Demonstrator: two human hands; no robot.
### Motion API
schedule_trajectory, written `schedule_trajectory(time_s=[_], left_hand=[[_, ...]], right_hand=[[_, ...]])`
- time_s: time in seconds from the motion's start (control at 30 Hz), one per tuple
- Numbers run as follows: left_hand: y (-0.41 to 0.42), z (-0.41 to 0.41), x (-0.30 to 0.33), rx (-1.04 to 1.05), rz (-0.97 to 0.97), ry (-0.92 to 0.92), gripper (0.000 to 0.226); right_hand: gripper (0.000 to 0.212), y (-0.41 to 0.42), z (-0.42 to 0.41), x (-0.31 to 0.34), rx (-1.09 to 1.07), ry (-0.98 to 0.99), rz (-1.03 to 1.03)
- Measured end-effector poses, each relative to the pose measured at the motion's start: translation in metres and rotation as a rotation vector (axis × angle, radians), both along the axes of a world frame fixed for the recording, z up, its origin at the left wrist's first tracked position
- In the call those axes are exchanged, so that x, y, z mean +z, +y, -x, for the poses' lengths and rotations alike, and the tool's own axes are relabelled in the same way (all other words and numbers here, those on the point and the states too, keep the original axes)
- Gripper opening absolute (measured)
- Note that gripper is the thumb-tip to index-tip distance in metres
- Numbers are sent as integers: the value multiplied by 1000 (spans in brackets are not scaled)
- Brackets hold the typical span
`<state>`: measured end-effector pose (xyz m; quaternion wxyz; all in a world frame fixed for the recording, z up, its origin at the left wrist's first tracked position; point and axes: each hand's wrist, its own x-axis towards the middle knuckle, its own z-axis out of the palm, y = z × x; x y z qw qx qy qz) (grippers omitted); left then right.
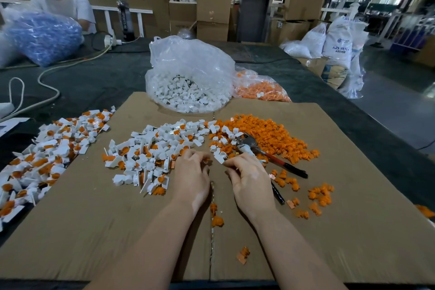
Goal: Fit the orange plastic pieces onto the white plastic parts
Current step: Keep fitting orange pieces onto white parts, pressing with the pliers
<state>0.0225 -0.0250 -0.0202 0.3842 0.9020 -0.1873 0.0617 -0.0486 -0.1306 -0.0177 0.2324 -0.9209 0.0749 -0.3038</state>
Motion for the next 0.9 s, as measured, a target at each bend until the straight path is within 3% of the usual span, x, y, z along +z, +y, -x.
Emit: schedule_trajectory(time_s=[0.27,0.43,0.57,0.73,0.9], left_hand=[[-5,-1,-1,50,-227,-33,58],[-5,2,-3,7,-236,-87,59],[-3,3,-7,-58,-205,-201,42],[-7,1,-13,-224,-328,-219,47],[-7,0,-11,-246,-283,-193,38]], right_hand=[[12,-1,-1,0,-7,20,1],[16,-4,1,2,-29,11,8],[16,-17,6,10,-192,-49,50],[28,-43,14,23,-478,190,98],[18,-58,19,29,-501,393,70]])
